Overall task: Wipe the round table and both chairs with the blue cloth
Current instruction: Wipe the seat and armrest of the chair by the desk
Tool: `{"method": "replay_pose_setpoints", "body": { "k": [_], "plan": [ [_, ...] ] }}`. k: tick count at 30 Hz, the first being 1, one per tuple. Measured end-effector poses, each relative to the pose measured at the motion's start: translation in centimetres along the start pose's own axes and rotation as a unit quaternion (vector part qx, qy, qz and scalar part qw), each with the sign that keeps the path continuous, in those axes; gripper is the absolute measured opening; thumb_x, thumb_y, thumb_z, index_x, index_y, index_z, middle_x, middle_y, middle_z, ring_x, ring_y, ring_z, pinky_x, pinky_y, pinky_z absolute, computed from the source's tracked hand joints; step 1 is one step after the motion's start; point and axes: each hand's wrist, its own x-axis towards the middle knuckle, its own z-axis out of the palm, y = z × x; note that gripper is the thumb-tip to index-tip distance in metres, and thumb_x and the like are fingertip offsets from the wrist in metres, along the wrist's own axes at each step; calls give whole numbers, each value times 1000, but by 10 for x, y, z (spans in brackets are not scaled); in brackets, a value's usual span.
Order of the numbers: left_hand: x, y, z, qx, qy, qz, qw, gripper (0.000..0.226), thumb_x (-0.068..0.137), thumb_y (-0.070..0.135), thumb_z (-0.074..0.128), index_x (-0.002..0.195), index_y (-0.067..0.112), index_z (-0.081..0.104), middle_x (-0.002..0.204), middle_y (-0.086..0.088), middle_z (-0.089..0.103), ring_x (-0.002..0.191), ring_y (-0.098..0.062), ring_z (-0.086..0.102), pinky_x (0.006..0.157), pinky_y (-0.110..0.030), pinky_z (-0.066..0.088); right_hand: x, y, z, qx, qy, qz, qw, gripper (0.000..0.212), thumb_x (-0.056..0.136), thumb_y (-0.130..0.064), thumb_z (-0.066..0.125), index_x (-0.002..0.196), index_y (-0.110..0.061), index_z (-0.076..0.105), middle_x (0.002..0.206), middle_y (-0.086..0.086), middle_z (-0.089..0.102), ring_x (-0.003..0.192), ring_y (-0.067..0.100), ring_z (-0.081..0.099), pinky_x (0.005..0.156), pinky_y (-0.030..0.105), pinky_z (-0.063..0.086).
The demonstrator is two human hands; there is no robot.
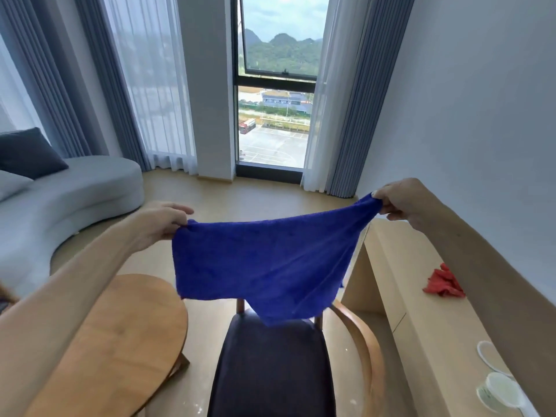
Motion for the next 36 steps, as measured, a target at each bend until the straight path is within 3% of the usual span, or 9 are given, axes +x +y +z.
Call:
{"method": "replay_pose_setpoints", "body": {
  "k": [3, 6, 9, 15, 18, 23, 28, 32, 36],
  "plan": [
    [-7, 12, -12, -77, 10, -6, 997, 30, 82, -2, 39, 106, 2, 57, 81, -13, 57, 74, -25, 56, 69, -33, 48, 3, -2, 11, 28, -20, 17, 999, 18, 87, -1, 54, 70, -7, 57, 67, 9, 57, 60, 18, 53, 56, 26, 44],
    [-8, 11, -17, -89, -9, -46, 995, 14, 85, 11, 50, 95, 5, 58, 71, -9, 50, 65, -21, 49, 67, -34, 45, 4, -7, 22, 52, -49, 24, 997, 11, 85, 1, 52, 79, -3, 61, 67, 9, 55, 60, 18, 51, 55, 27, 44],
    [-5, 5, -22, 1, 7, -66, 998, 14, 83, 11, 70, 94, 3, 65, 83, -12, 61, 66, -21, 55, 60, -31, 48, 6, -14, 31, 37, -74, 3, 997, 19, 84, 4, 51, 93, -3, 66, 73, 10, 58, 61, 17, 52, 55, 25, 44],
    [-12, -9, -36, 151, -45, -90, 983, 18, 83, 8, 73, 101, 3, 73, 99, -11, 74, 86, -23, 67, 65, -30, 55, 6, -9, 35, -3, -138, -60, 989, 15, 90, 1, 59, 94, -9, 69, 77, 8, 67, 64, 14, 59, 55, 23, 46],
    [-12, -13, -39, 159, -38, -86, 983, 21, 84, 4, 70, 106, 4, 69, 103, -11, 71, 83, -20, 64, 60, -26, 54, 8, -3, 38, -13, -144, -60, 988, 13, 87, 4, 62, 91, -5, 70, 76, 9, 65, 61, 13, 57, 51, 21, 45],
    [-13, -11, -43, 91, 13, -29, 995, 17, 89, 1, 60, 105, 6, 64, 99, -16, 70, 91, -27, 65, 73, -32, 53, 9, 4, 39, -25, -130, -39, 990, 22, 83, 13, 56, 85, -4, 71, 80, 12, 66, 60, 16, 56, 43, 18, 42],
    [-9, -7, -32, -47, 87, -10, 995, 8, 85, 5, 59, 87, 1, 66, 86, -14, 62, 73, -24, 58, 63, -32, 50, 11, 8, 38, 6, -89, -25, 996, 12, 84, -1, 60, 85, -3, 71, 79, 8, 69, 67, 16, 62, 60, 25, 46],
    [-5, -3, -33, 26, 73, -27, 997, 15, 80, 11, 75, 92, 1, 72, 82, -11, 67, 66, -18, 57, 53, -26, 50, 10, 12, 36, -3, -115, -57, 992, 8, 89, -7, 64, 91, -8, 72, 74, 4, 66, 60, 11, 58, 51, 20, 42],
    [-10, 1, -36, 101, -2, -74, 992, 14, 84, 5, 71, 98, 5, 70, 96, -12, 71, 77, -20, 62, 51, -25, 55, 12, 11, 38, -5, -140, -51, 989, 20, 88, 0, 63, 102, -14, 68, 79, 6, 64, 59, 11, 51, 49, 19, 44]
  ]
}}
